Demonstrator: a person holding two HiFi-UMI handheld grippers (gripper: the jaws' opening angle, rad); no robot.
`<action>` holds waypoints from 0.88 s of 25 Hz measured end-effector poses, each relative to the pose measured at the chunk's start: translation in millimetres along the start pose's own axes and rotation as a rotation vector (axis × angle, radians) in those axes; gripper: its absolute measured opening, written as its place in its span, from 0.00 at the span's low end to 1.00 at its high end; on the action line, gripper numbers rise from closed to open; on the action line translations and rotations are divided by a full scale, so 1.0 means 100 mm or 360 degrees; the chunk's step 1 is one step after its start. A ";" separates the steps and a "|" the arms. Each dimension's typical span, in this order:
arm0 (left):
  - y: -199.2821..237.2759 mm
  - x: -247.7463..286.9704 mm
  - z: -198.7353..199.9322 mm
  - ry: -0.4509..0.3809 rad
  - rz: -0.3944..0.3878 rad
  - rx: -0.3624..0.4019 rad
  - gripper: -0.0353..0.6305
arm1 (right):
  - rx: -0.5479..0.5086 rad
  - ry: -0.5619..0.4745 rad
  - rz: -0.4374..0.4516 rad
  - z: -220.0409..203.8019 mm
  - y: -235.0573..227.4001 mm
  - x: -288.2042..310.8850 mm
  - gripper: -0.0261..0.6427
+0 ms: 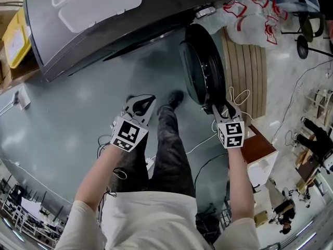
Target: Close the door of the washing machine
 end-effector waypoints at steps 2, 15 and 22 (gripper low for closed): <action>0.03 -0.06 -0.06 -0.0001 0.0001 -0.0010 0.06 | 0.0006 -0.0006 0.0043 0.02 0.17 0.04 0.36; 0.29 -0.50 -0.49 -0.0012 0.0064 -0.0083 0.06 | 0.0047 -0.0107 0.0284 0.39 1.21 0.36 0.36; 0.41 -0.72 -0.69 -0.0025 0.0120 -0.0146 0.06 | -0.0071 -0.0176 0.0360 0.71 1.64 0.55 0.34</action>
Point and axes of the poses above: the fingertips, and each gripper's own axes: x forward along the fingers, y to its left, z out of its top, the point moved 10 cm from there along -x, backward along the fingers, and after that the axes turned 1 degree about x, right-handed, at the moved point
